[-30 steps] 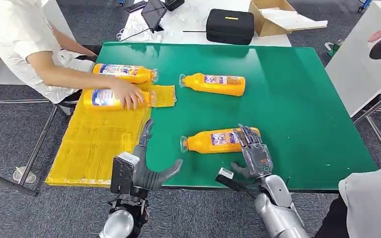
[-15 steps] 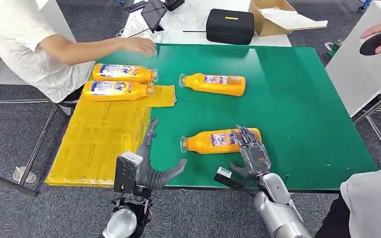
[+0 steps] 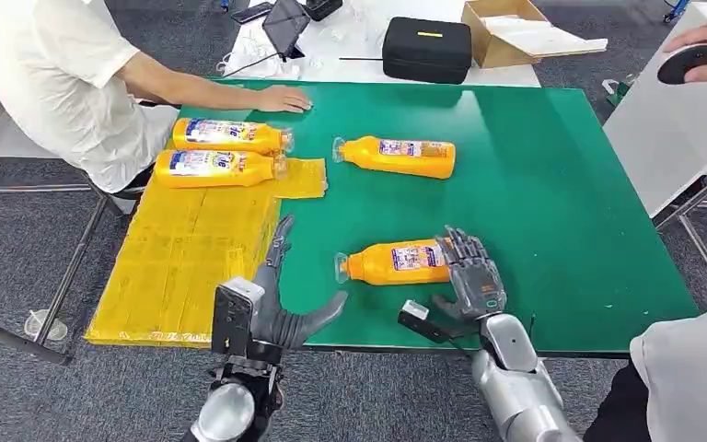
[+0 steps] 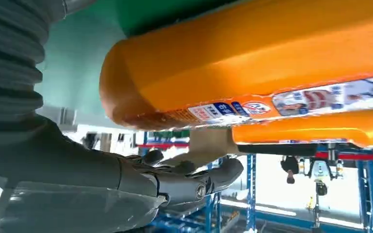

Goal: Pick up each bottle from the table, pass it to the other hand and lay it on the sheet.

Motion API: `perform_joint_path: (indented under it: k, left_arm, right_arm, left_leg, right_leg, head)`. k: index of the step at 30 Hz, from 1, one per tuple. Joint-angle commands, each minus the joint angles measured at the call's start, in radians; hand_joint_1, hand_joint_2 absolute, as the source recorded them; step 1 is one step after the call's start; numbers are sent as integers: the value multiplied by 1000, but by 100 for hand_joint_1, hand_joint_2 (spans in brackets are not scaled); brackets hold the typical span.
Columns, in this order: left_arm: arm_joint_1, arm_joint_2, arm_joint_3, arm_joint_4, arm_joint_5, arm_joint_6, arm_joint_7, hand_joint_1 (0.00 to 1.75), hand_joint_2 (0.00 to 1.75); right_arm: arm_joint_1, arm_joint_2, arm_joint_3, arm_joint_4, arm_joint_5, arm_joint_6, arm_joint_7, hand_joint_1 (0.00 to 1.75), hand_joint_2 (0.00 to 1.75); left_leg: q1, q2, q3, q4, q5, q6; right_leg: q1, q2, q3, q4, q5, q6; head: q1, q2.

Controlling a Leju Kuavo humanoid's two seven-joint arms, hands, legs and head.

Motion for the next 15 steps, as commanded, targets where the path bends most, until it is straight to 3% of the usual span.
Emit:
perform_joint_path:
  k: [1, 8, 15]
  left_arm:
    - [-58, 12, -34, 64, 7, 2, 1, 0, 175]
    - [-58, 12, -34, 64, 7, 2, 1, 0, 175]
    - [-74, 5, -38, 86, 17, -3, 11, 0, 175]
  right_arm:
    - [-69, -35, 55, 29, 18, 1, 58, 0, 175]
    - [-69, -35, 55, 29, 18, 1, 58, 0, 175]
    - [-164, -40, 82, 197, -20, 1, 74, 0, 175]
  left_leg:
    - [0, 1, 4, 1, -2, 0]
    - [0, 1, 4, 0, -2, 0]
    - [0, 2, 4, 0, -1, 0]
  right_leg:
    - [0, 1, 4, 1, -1, -2]
    - [1, 1, 4, 0, -1, -2]
    - [0, 3, 3, 0, 0, -1]
  head:
    - [0, 0]
    - [0, 0]
    - [0, 0]
